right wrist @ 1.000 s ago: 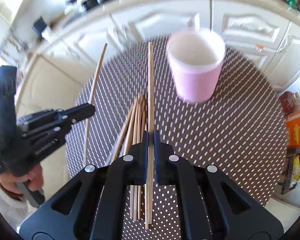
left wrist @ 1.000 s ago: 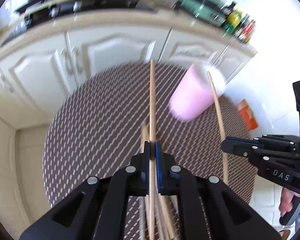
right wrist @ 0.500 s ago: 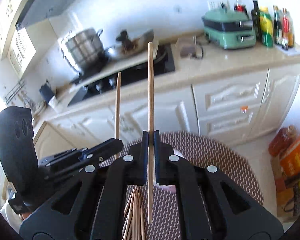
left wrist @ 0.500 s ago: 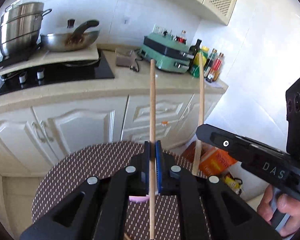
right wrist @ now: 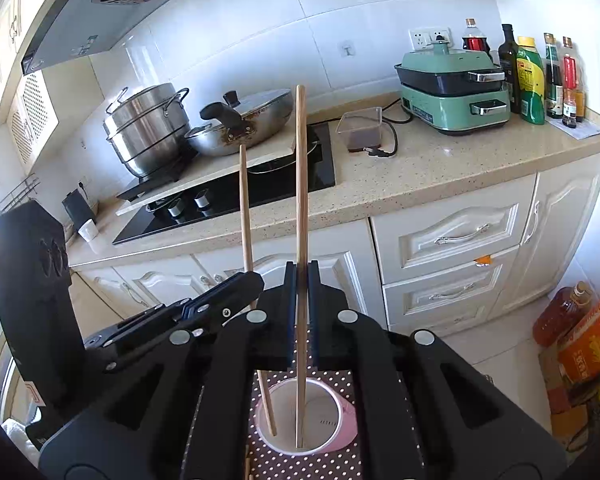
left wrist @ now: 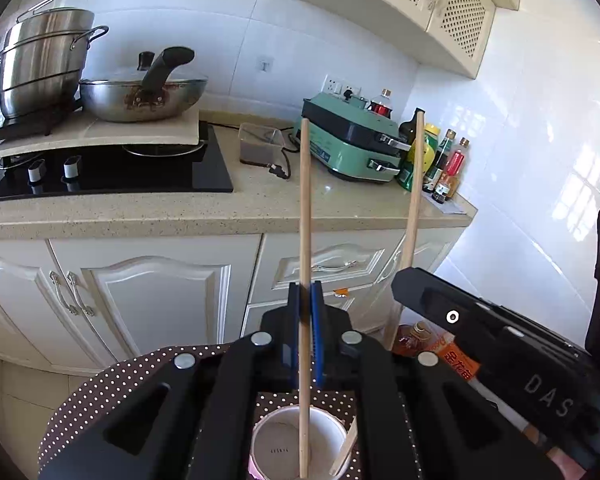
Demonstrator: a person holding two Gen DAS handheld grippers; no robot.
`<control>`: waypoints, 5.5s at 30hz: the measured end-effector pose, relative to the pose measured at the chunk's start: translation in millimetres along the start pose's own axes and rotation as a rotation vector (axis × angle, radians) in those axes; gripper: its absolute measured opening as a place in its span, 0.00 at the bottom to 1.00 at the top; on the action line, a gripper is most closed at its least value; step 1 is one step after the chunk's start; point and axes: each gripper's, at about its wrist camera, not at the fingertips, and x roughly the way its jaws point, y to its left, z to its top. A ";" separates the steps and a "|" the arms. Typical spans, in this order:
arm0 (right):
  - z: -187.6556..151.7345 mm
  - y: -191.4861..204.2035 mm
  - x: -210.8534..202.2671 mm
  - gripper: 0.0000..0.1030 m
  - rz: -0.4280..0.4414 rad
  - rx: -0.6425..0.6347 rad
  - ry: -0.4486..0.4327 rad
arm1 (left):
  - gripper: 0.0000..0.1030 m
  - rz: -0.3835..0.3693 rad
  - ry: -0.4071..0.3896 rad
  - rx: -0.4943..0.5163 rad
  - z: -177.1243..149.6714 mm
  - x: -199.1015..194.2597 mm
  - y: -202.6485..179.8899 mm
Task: Organize utensils
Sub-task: 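Lift both held chopsticks upright and carry them over the pink cup, then lower the chopsticks into the pink cup and open both grippers, then move both open grippers back down to the chopstick pile, then close the left gripper on a chopstick while the right gripper grasps another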
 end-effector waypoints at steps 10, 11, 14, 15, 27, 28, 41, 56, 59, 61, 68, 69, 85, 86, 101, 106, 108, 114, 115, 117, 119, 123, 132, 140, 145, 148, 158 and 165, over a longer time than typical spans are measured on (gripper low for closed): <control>-19.1 -5.5 13.7 0.06 0.000 -0.014 0.042 | 0.06 0.039 0.056 0.010 -27.3 15.1 12.1; -21.0 -5.8 13.0 0.06 0.002 -0.012 0.047 | 0.06 0.040 0.060 0.008 -30.4 14.5 13.1; -28.7 -6.1 9.0 0.06 -0.005 -0.013 0.065 | 0.06 0.041 0.079 0.007 -37.6 13.2 16.2; -31.1 -6.3 7.2 0.06 -0.003 -0.011 0.073 | 0.06 0.038 0.083 0.006 -39.6 12.1 16.9; -72.3 -4.3 -10.9 0.06 -0.042 0.002 0.156 | 0.06 0.032 0.158 0.006 -73.0 -12.7 20.8; -74.4 -4.2 -11.1 0.06 -0.044 0.008 0.161 | 0.06 0.031 0.164 0.005 -74.9 -13.7 21.0; -87.0 -1.2 -11.5 0.08 -0.090 0.055 0.220 | 0.27 0.042 0.264 0.033 -88.0 -20.9 18.9; -108.6 18.1 -32.7 0.42 -0.103 0.057 0.230 | 0.31 0.080 0.334 -0.008 -112.5 -70.9 62.1; -121.4 24.7 -34.3 0.42 -0.098 0.048 0.257 | 0.31 0.090 0.384 -0.028 -127.4 -78.3 77.9; -130.9 30.1 -34.1 0.42 -0.097 0.040 0.280 | 0.31 0.096 0.438 -0.049 -140.4 -80.1 89.6; -169.8 40.7 -24.7 0.42 -0.094 0.027 0.397 | 0.31 0.141 0.612 -0.017 -190.4 -77.4 108.7; -174.6 41.6 -23.4 0.42 -0.093 0.025 0.412 | 0.31 0.147 0.626 -0.011 -196.2 -77.5 109.7; -235.5 56.4 -2.5 0.42 -0.100 -0.026 0.605 | 0.31 0.184 0.716 0.055 -234.7 -56.9 101.0; -238.0 57.1 -0.7 0.42 -0.101 -0.033 0.618 | 0.32 0.189 0.714 0.058 -232.9 -53.0 98.9; -267.4 80.0 26.1 0.41 -0.126 -0.137 0.723 | 0.32 0.265 0.711 0.117 -232.7 -47.8 82.8; -271.5 89.4 37.9 0.37 -0.149 -0.191 0.731 | 0.32 0.254 0.717 0.075 -236.2 -54.6 89.8; -272.3 94.5 40.9 0.35 -0.152 -0.217 0.737 | 0.32 0.243 0.718 0.038 -234.2 -53.6 95.3; -275.8 118.1 60.5 0.34 -0.183 -0.290 0.771 | 0.32 0.229 0.720 0.040 -226.7 -52.2 117.2; -275.7 121.2 64.6 0.34 -0.189 -0.301 0.785 | 0.32 0.228 0.719 0.046 -222.6 -46.0 120.5; -276.2 131.6 74.8 0.34 -0.196 -0.323 0.809 | 0.32 0.227 0.722 0.054 -216.0 -37.7 119.6; -272.2 137.3 83.1 0.28 -0.200 -0.325 0.820 | 0.32 0.234 0.736 0.071 -210.3 -26.9 119.9; -258.7 126.2 91.1 0.11 -0.201 -0.300 0.840 | 0.32 0.222 0.756 0.079 -196.8 -5.7 116.0; -232.3 95.1 103.3 0.06 -0.123 -0.136 0.901 | 0.30 0.231 0.798 0.113 -178.1 33.9 110.9; -227.2 85.4 103.2 0.05 -0.097 -0.118 0.907 | 0.05 0.248 0.752 0.077 -182.1 23.5 104.8; -231.7 71.9 95.1 0.05 -0.081 -0.083 0.894 | 0.05 0.250 0.715 0.052 -184.4 12.5 105.1; -234.6 54.2 91.4 0.05 -0.076 -0.062 0.888 | 0.05 0.226 0.660 0.008 -189.6 -9.6 115.3; -214.0 20.7 47.4 0.05 -0.023 0.029 0.764 | 0.05 0.157 0.544 -0.049 -177.3 -51.8 111.5; -190.7 -3.8 9.6 0.05 0.004 0.079 0.676 | 0.05 0.091 0.489 -0.008 -164.4 -82.4 84.5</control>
